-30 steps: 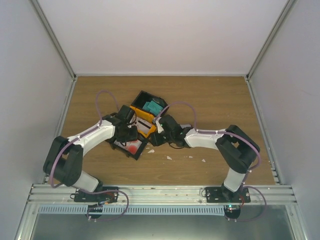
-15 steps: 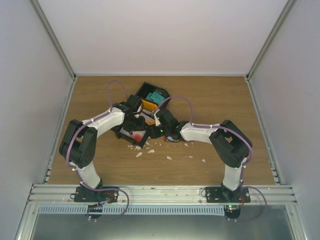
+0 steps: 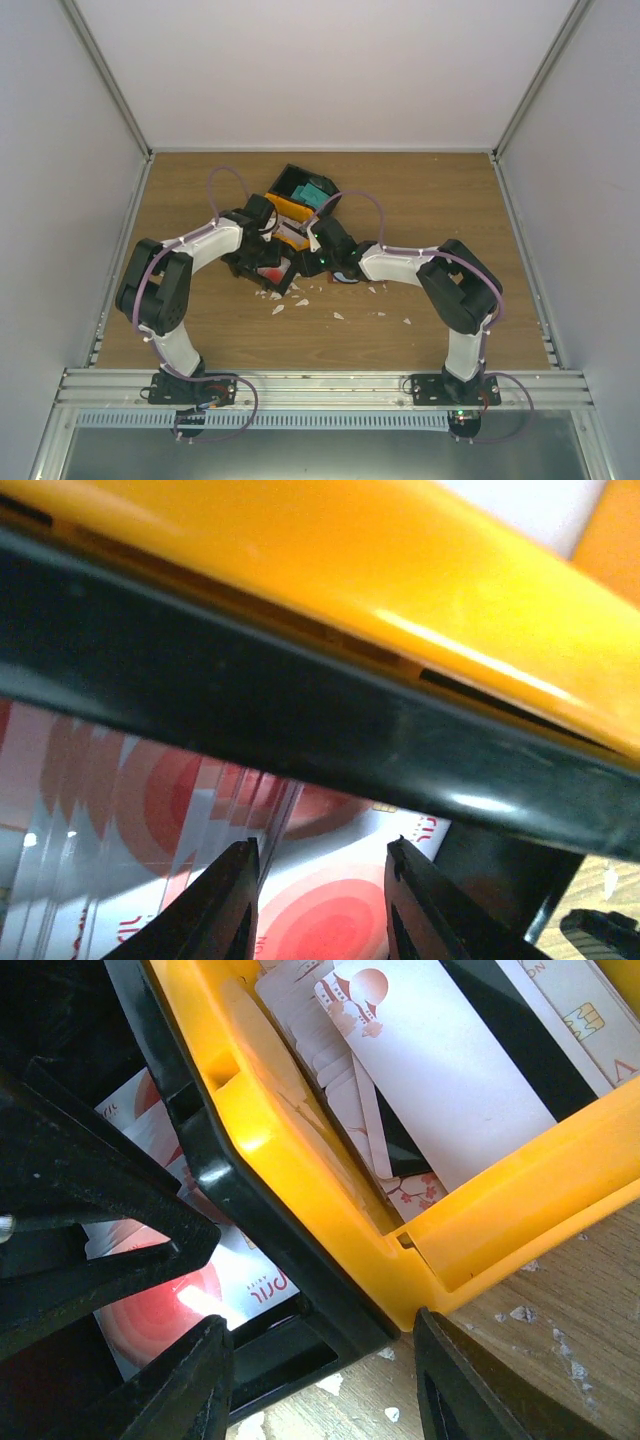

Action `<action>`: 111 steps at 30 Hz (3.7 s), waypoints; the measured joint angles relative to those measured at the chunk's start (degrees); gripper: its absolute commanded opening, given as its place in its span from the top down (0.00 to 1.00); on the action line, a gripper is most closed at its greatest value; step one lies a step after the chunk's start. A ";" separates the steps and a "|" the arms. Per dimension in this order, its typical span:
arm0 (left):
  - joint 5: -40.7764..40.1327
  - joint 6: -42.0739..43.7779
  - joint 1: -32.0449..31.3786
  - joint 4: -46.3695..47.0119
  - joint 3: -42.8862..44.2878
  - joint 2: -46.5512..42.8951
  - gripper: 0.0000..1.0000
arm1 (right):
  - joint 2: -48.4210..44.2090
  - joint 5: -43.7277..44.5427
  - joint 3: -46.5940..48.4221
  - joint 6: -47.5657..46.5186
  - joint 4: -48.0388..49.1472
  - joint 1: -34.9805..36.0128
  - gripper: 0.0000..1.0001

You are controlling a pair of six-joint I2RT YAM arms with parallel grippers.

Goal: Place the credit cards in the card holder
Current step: Adjust the storage box at the center of the board, then pick up the credit card from the storage box.

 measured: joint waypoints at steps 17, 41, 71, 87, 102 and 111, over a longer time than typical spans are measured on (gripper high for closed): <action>11.58 1.66 1.77 0.11 -0.17 -3.21 0.77 | 2.38 -1.75 2.75 -1.92 -0.96 -0.17 0.53; 14.45 1.49 1.03 -2.34 -1.70 -3.72 0.58 | 0.98 -1.16 -1.84 1.31 0.76 0.24 0.59; 16.11 2.19 0.87 -2.67 -2.91 -4.92 0.78 | -0.55 -0.28 -5.62 2.43 1.90 -1.01 0.59; 15.45 2.19 0.83 -3.67 -2.91 -6.95 0.88 | -0.55 -0.24 -5.62 2.43 1.29 -1.01 0.59; 11.47 2.19 0.70 -6.21 -2.56 -10.80 1.00 | -2.05 -0.09 -5.77 3.54 0.57 -1.33 0.56; 6.23 3.04 0.70 -9.81 1.38 -17.84 1.00 | -14.40 -0.31 -8.66 6.34 2.93 -4.66 0.52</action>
